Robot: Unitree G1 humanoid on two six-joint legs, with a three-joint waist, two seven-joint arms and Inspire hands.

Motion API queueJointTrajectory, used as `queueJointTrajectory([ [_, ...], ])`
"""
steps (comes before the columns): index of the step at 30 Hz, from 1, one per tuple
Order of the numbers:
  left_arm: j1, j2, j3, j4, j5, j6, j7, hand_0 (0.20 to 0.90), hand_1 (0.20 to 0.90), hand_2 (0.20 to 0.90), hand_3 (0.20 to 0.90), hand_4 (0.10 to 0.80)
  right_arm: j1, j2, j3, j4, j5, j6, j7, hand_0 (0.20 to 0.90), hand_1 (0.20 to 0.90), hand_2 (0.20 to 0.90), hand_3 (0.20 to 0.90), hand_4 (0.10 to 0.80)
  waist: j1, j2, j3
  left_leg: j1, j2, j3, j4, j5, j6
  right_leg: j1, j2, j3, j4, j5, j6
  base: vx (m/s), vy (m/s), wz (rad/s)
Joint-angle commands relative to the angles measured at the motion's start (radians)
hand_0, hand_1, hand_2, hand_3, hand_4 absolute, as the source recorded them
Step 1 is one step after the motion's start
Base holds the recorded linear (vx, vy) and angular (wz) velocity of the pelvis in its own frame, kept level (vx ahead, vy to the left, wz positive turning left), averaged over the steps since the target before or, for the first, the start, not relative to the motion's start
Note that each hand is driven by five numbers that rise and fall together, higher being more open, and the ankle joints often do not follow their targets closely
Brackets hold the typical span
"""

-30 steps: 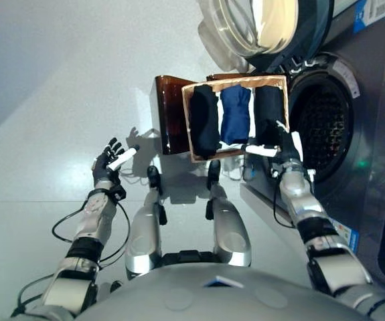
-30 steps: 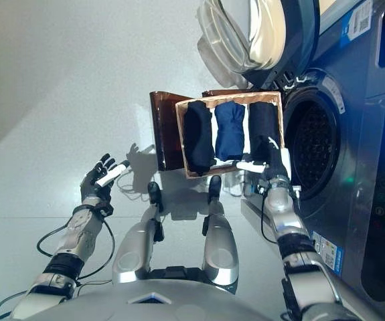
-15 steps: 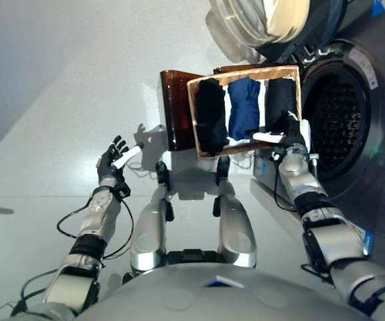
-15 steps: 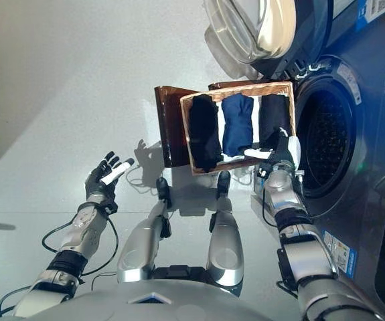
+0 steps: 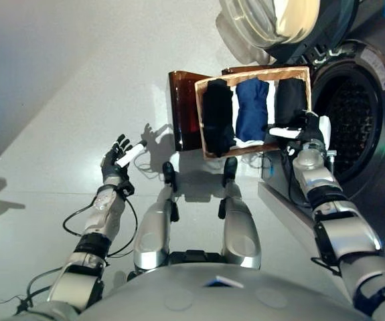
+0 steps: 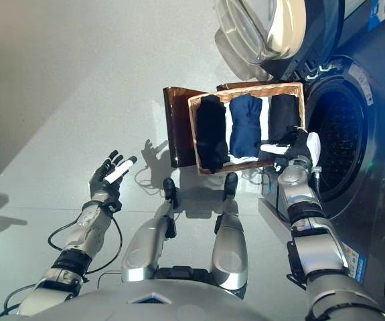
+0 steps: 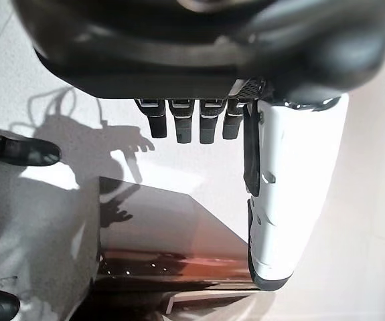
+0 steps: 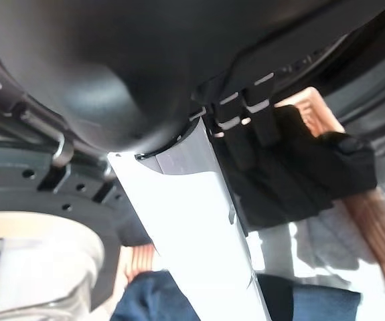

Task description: Pick up the clothes and place them into the washing machine

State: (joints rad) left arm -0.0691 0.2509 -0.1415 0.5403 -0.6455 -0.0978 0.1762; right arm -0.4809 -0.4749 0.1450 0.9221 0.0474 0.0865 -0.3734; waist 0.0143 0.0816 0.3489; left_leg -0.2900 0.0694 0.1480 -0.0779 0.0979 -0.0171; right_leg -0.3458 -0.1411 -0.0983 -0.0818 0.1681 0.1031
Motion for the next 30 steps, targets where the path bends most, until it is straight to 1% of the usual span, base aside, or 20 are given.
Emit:
queueJointTrajectory([
  [1,0.002,0.042,-0.018,-0.055,-0.013,-0.071,0.009,0.900,0.900,0.900,0.900,0.800,-0.031,-0.052,-0.048,0.016,0.030,-0.020,-0.033,0.900,0.900,0.900,0.900,0.800,0.000,-0.003,-0.011,-0.028,0.026,-0.055,0.039,0.026,-0.088,0.039,-0.072,-0.029,0.087,-0.085,0.065,-0.057,0.011,0.05],
  [5,0.016,0.060,-0.021,-0.083,-0.027,-0.073,-0.001,0.900,0.900,0.900,0.900,0.800,-0.107,-0.098,-0.043,0.106,0.072,-0.021,-0.018,0.900,0.900,0.900,0.900,0.800,0.010,0.014,0.007,-0.035,0.017,-0.052,0.035,0.032,-0.086,0.023,-0.078,-0.026,0.098,-0.081,0.065,-0.037,0.013,0.00],
  [9,0.025,0.070,-0.015,-0.097,-0.037,-0.077,-0.009,0.900,0.900,0.900,0.900,0.800,-0.161,-0.127,-0.018,0.169,0.075,-0.023,0.000,0.900,0.900,0.900,0.900,0.800,0.017,0.022,0.013,-0.039,0.013,-0.050,0.032,0.035,-0.087,0.012,-0.079,-0.025,0.101,-0.081,0.065,0.000,0.000,0.00],
  [12,0.040,0.087,-0.011,-0.129,-0.049,-0.080,-0.021,0.900,0.900,0.900,0.900,0.800,-0.241,-0.174,0.004,0.271,0.073,-0.014,0.019,0.900,0.900,0.900,0.900,0.800,0.031,0.033,0.014,-0.058,0.010,-0.049,0.026,0.045,-0.090,-0.006,-0.081,-0.027,0.101,-0.077,0.064,-0.011,-0.001,0.00],
  [17,0.050,0.097,-0.012,-0.162,-0.057,-0.083,-0.034,0.900,0.900,0.900,0.900,0.800,-0.305,-0.212,0.027,0.313,0.071,-0.017,0.032,0.900,0.900,0.900,0.900,0.800,0.039,0.043,0.020,-0.077,0.005,-0.047,0.005,0.061,-0.096,-0.033,-0.080,-0.028,0.099,-0.069,0.067,0.000,0.000,0.00],
  [25,0.045,0.095,-0.011,-0.198,-0.053,-0.084,-0.036,0.900,0.900,0.900,0.900,0.800,-0.320,-0.218,0.056,0.292,0.079,-0.033,0.054,0.900,0.900,0.900,0.900,0.800,0.046,0.048,0.030,-0.118,0.003,-0.045,-0.009,0.075,-0.099,-0.079,-0.074,-0.027,0.102,-0.060,0.069,0.000,0.000,0.00],
  [30,0.029,0.085,-0.015,-0.173,-0.050,-0.085,-0.034,0.900,0.900,0.900,0.900,0.800,-0.300,-0.178,0.049,0.286,0.113,-0.042,0.062,0.900,0.900,0.900,0.900,0.800,0.041,0.043,0.030,-0.115,0.004,-0.049,-0.009,0.072,-0.098,-0.075,-0.071,-0.027,0.109,-0.068,0.065,0.000,0.000,0.00],
])
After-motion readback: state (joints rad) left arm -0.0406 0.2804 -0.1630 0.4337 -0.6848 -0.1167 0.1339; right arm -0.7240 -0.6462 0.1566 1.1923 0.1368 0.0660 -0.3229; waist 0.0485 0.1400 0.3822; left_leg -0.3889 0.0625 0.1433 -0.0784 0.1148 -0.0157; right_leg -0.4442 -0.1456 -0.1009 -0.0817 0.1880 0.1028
